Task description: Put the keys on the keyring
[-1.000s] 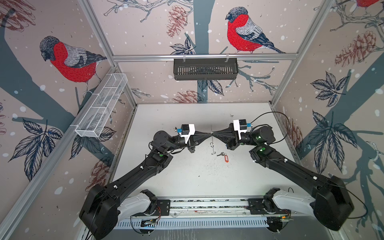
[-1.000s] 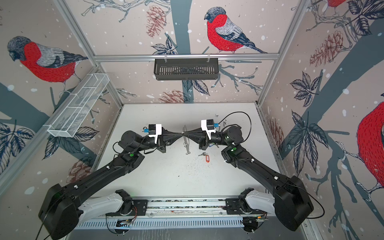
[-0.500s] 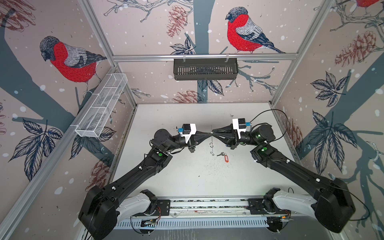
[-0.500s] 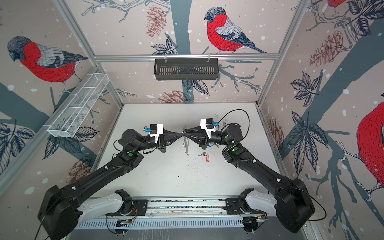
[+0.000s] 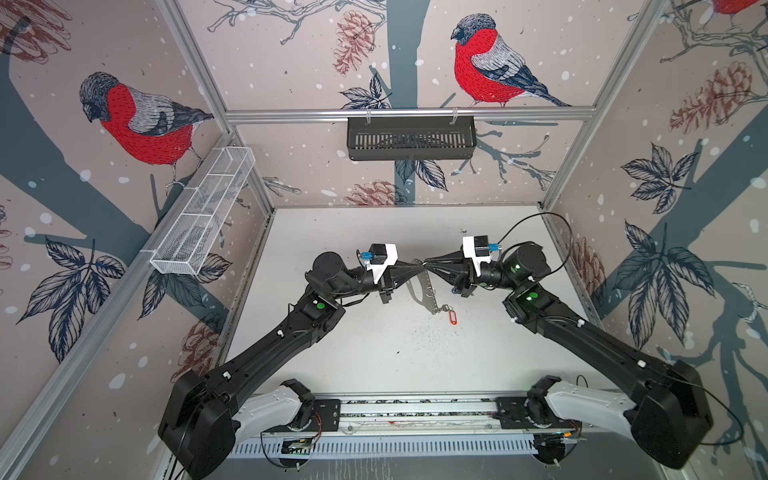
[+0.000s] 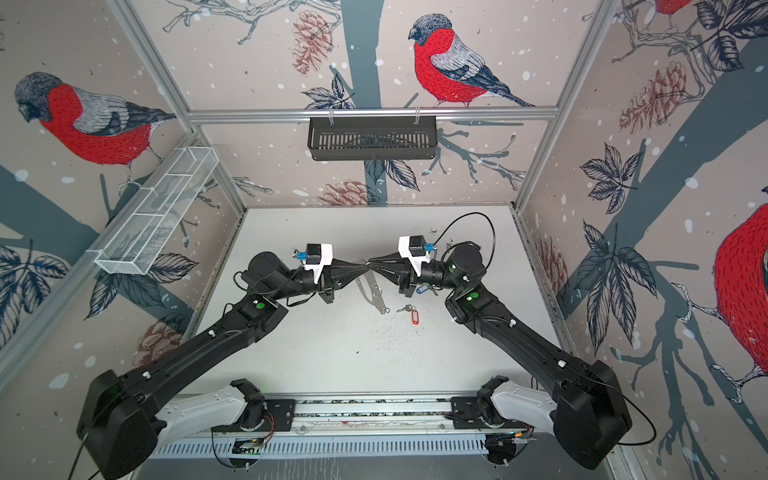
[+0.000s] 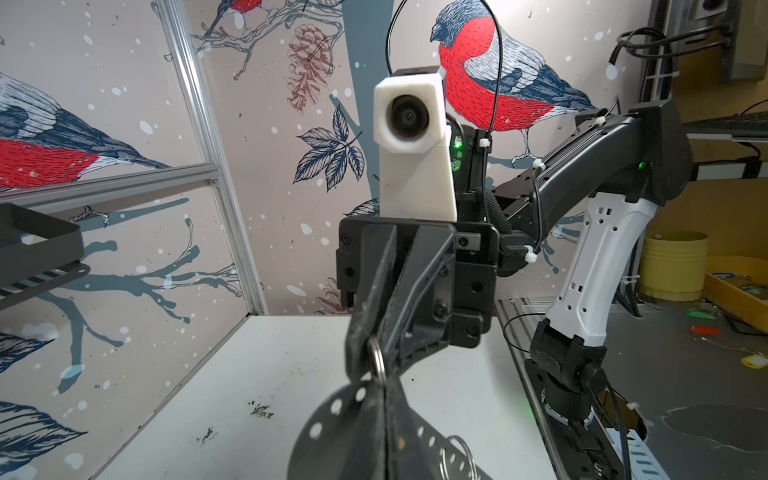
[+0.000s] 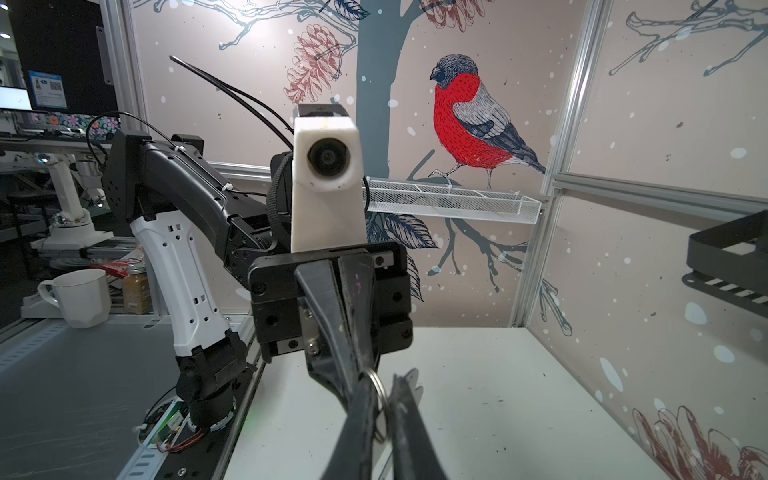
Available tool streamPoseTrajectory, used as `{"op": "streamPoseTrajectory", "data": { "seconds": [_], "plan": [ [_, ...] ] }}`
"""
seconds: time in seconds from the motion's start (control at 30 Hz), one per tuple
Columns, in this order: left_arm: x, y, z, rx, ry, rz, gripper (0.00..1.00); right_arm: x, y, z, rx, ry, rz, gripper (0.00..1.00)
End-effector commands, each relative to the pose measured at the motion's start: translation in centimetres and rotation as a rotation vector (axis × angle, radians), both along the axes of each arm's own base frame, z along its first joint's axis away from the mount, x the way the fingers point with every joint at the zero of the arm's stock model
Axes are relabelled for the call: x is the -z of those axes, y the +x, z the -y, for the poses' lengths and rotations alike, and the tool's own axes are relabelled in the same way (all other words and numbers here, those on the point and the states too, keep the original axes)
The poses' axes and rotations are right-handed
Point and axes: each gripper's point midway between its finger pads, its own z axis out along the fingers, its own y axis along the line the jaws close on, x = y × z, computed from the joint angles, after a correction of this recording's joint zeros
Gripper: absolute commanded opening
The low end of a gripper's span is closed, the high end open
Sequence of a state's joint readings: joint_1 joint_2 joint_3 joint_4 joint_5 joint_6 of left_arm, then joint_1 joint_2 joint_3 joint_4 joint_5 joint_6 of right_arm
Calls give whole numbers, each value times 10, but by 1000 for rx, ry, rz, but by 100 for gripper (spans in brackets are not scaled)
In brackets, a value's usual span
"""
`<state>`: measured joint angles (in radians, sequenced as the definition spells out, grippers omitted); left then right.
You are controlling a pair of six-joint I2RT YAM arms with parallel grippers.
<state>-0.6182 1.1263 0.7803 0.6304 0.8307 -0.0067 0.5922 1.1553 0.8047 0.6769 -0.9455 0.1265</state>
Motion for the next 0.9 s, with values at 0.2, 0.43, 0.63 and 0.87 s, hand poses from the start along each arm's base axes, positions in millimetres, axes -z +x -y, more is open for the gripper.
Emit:
{"op": "streamPoseTrajectory", "data": {
  "seconds": [0.2, 0.43, 0.63, 0.87],
  "plan": [
    [6, 5, 2, -26, 44, -10, 0, 10, -15, -2, -72, -43, -10, 0],
    [9, -2, -4, -30, 7, 7, 17, -7, -20, 8, -69, 106, -37, 0],
    [7, -3, -5, -29, -14, 13, 22, -9, -23, 6, -114, 153, -64, 0],
    [1, -7, -7, -19, -42, 36, 22, -4, -26, -2, -148, 154, -89, 0]
  ]
}}
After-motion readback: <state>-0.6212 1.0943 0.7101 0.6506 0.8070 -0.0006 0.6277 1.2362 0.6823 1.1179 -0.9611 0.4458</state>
